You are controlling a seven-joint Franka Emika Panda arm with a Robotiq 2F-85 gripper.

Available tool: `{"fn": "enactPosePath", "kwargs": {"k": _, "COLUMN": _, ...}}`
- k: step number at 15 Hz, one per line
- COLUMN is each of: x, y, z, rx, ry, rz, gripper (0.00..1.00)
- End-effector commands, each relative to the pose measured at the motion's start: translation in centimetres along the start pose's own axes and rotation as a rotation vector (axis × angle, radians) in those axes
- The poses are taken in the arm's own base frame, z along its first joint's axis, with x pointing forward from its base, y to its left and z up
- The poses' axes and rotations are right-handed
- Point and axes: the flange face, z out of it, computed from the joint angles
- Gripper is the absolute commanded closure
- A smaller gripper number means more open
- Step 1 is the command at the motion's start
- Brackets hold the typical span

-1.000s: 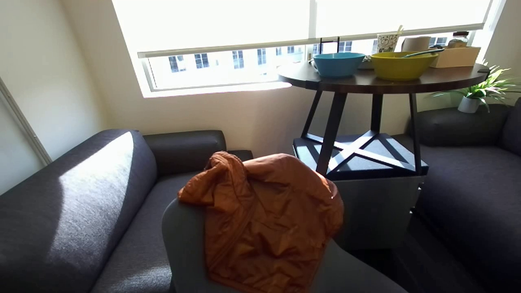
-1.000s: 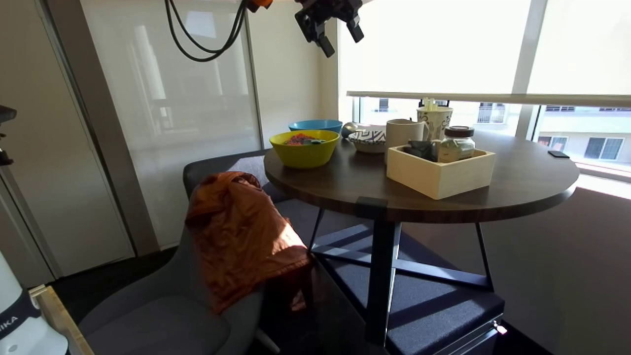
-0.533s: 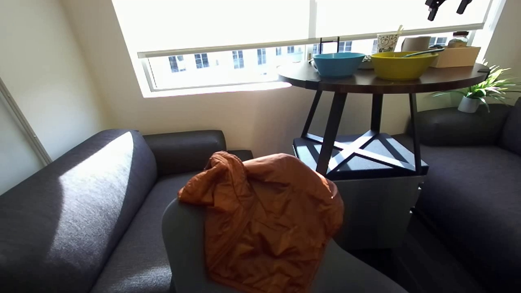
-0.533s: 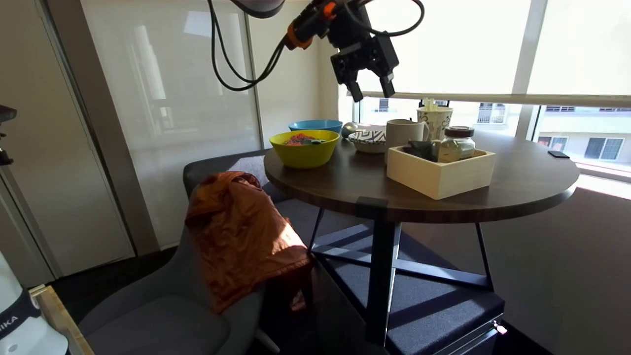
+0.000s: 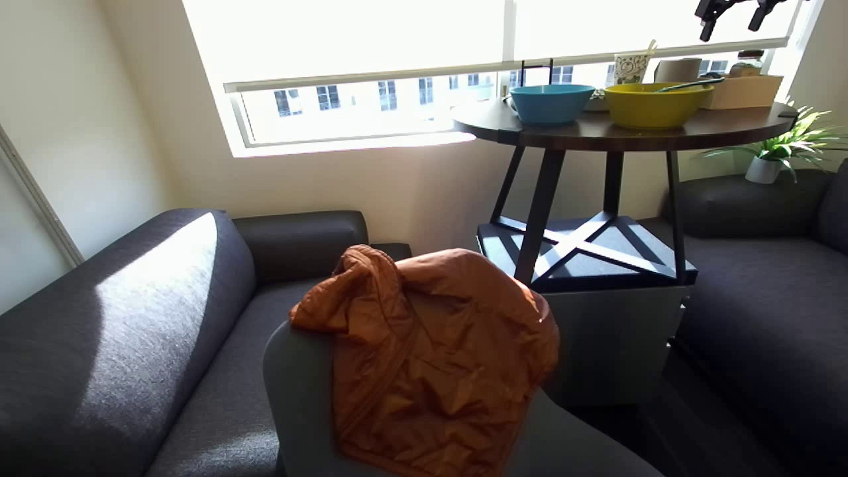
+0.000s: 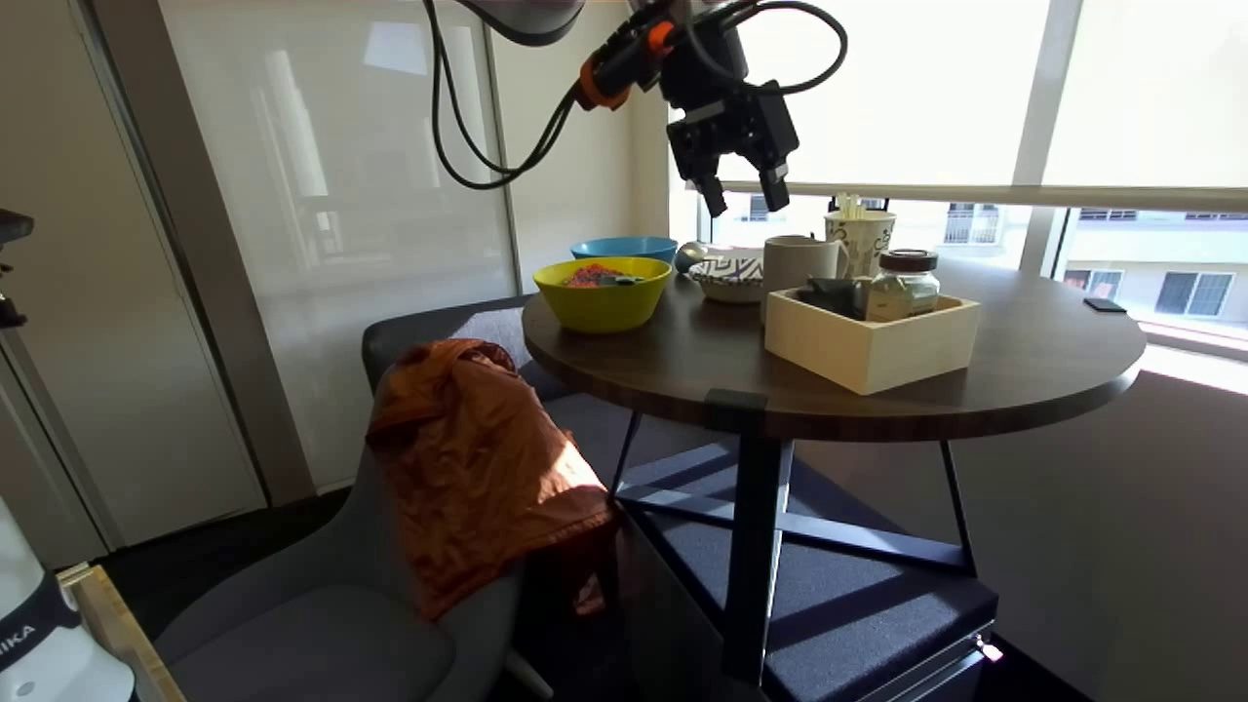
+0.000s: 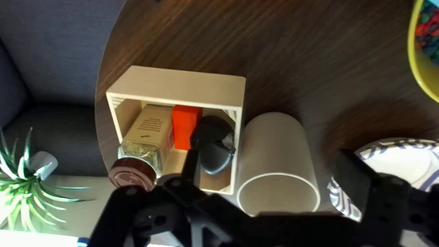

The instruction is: Put the glass jar in the black and white bowl then put the black object on the table

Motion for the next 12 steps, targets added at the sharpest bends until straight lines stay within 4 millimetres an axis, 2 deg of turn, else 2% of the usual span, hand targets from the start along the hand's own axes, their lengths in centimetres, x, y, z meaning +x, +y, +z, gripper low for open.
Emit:
{"fn": "enactPosePath", "kwargs": {"k": 1, "x": 1.7, "y": 4.5, "z": 2.1, "rx": -0.031, "ry": -0.072, "rz": 0.178, "gripper": 0.00}}
{"fn": "enactPosePath", "kwargs": {"k": 5, "x": 2.7, "y": 9.4, "z": 4.7, "rx": -0.052, "ry": -0.123, "rz": 0.384, "gripper": 0.00}}
{"fn": "enactPosePath", "kwargs": {"k": 7, "x": 3.5, "y": 10.5, "z": 5.6, "rx": -0.043, "ry": -0.112, "rz": 0.417, "gripper": 0.00}}
{"fn": "enactPosePath", "kwargs": {"k": 12, "x": 6.2, "y": 10.8, "z": 5.8, "rx": -0.014, "ry": -0.045, "rz": 0.471, "gripper": 0.00}}
